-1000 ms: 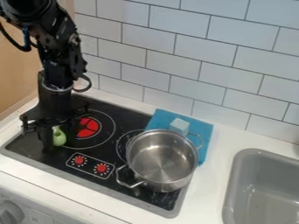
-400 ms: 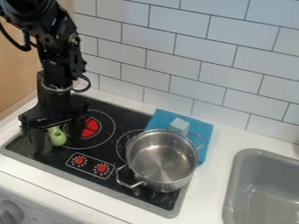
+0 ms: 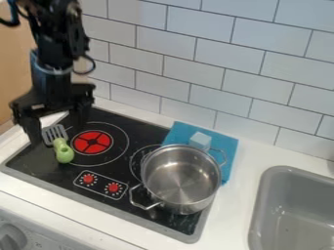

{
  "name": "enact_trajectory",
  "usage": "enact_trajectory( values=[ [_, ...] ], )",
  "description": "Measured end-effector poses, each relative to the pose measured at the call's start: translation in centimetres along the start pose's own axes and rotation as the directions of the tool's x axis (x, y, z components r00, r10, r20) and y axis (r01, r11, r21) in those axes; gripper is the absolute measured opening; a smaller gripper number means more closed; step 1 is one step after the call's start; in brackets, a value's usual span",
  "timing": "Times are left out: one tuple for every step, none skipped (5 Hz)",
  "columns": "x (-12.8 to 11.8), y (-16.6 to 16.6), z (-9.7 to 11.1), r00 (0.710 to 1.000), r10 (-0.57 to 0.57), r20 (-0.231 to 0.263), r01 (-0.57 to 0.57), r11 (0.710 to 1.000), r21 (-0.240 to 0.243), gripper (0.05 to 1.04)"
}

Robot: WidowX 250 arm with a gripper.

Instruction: Move the spatula to the bottom side of the burner

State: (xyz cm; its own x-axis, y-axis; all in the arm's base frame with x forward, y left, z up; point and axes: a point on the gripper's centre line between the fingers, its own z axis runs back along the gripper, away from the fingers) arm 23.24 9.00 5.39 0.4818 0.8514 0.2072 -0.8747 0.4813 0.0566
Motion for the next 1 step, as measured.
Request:
enact_trajectory(
  values=[
    [0.18,0.05,2.13,0.999,0.005,0.042,-0.004,0.999,-0.035,0.999]
  ],
)
